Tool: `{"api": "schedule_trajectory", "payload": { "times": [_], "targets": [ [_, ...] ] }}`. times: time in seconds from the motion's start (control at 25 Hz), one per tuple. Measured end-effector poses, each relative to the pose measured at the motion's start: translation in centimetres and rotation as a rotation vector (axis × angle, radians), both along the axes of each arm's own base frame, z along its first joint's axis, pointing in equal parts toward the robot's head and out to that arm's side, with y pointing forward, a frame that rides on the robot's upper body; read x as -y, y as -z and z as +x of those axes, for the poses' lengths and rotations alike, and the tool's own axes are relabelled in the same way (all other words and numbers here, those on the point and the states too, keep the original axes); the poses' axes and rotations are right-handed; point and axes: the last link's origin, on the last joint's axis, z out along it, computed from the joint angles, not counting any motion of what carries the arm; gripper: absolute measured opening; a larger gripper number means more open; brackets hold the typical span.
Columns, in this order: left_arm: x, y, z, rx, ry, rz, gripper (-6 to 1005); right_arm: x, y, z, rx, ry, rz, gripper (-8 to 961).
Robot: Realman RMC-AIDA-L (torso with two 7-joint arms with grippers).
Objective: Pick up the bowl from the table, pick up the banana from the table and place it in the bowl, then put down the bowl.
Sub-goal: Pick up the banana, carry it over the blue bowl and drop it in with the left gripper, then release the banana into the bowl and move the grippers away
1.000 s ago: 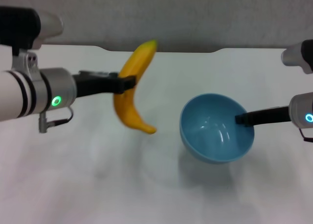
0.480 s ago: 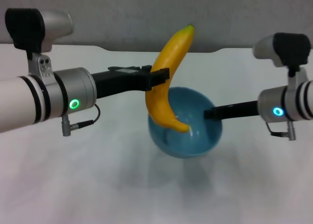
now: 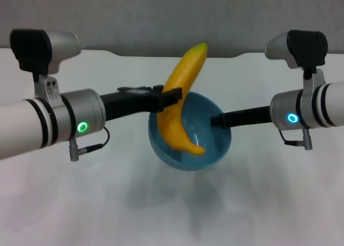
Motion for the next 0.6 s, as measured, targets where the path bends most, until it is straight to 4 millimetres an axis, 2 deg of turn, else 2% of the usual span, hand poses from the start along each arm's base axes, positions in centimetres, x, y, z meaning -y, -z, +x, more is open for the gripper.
{"api": "schedule_trajectory", "payload": {
  "times": [0.4,0.6],
  "targets": [
    [-0.1,0.9,-0.5,0.034,0.003,-0.024,480,0.0,0.1,-0.2,0.004,-0.007,-0.008,29],
    [-0.1,0.5,-0.4,0.089,0.029,-0.009,674,0.4,0.4,0.8,0.012,0.022,-0.015,31]
  ]
}}
